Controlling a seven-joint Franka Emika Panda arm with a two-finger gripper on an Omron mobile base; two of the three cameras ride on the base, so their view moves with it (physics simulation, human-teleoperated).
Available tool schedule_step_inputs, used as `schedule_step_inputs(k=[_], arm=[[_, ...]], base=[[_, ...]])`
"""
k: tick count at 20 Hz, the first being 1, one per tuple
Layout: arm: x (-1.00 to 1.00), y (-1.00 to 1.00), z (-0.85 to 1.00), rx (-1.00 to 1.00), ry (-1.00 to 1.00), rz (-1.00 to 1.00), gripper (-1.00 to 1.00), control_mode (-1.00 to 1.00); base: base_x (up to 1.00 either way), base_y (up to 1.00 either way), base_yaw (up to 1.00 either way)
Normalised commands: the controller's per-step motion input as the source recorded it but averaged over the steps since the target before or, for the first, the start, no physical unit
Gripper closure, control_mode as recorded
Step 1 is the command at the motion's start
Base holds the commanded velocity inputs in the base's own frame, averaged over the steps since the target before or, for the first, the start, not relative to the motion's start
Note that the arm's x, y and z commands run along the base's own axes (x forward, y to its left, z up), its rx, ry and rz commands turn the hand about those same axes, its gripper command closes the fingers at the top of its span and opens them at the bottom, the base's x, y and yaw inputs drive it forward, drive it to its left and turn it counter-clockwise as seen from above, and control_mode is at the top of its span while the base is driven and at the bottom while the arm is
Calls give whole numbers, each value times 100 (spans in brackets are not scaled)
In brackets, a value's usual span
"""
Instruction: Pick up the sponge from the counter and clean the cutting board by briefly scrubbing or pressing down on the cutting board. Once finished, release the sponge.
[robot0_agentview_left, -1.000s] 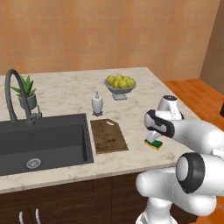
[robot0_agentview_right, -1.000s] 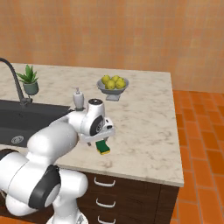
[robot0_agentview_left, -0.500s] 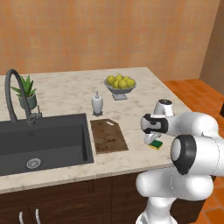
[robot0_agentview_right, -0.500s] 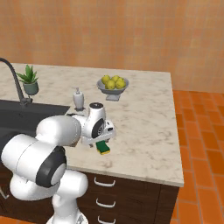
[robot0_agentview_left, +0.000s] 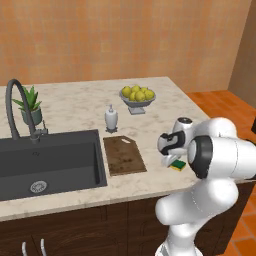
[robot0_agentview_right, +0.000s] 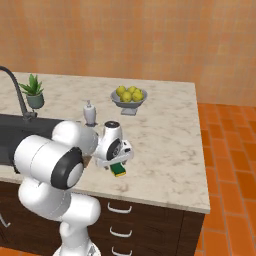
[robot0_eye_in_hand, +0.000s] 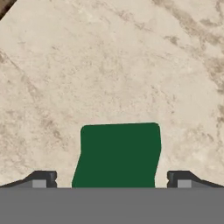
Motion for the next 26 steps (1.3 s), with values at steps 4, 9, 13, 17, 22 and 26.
schedule_step_inputs(k=[4, 9, 13, 17, 22, 26], arm=[[25, 0, -47, -1, -1, 0, -100, -100], [16, -5, -45, 0, 0, 0, 100, -100], [0, 0, -44, -2, -4, 0, 100, -100], [-8, 2, 2, 0, -10, -2, 100, -100], [-3, 39, 44, 0, -10, -23, 100, -100], [4, 41, 35, 1, -3, -43, 100, -100]], base=[[0, 0, 0], [0, 0, 0], [0, 0, 0], [0, 0, 0], [0, 0, 0], [0, 0, 0]])
